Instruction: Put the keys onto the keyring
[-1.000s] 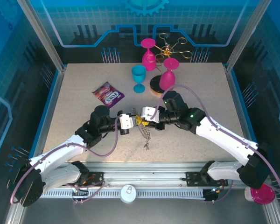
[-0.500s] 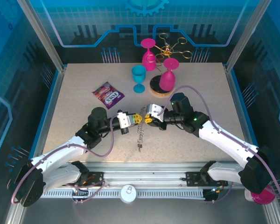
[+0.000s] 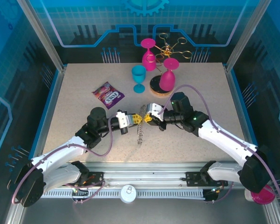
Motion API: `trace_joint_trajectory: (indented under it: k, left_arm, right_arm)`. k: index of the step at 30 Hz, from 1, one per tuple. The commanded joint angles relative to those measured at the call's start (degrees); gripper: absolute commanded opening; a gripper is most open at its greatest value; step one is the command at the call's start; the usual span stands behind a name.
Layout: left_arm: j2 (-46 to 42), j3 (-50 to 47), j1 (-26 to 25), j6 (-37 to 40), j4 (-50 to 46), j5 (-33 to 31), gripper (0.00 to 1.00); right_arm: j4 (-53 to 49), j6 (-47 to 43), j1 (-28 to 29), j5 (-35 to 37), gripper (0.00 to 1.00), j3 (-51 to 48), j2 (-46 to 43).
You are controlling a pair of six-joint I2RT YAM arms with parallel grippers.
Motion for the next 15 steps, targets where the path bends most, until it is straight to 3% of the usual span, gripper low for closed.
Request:
trace_joint_trajectory:
  k: [1,7,12,15]
  left_arm:
    - [-0.53,-0.31,0.29,-2.47,6.62,4.13,0.00]
    - [0.04,-0.57,0.62,-3.76,8.38,4.50,0.00]
    - [0.57,-0.79,0.94,-4.96,9.95,4.72,0.00]
    - [0.74,-0.87,1.02,-4.96,9.87,4.55,0.00]
  right_arm:
    - [-1.29,0.76,-0.52,-3.90,0.03,2.55,2.15]
    - [-4.19,0.00,-0.54,-4.67,0.12,4.31,3.30]
    - [-3.06,0.97,-0.76,-2.80,0.33,3.58,1.39]
    - [-0.63,1.84,-1.58,-3.02,0.36,1.94,-0.84]
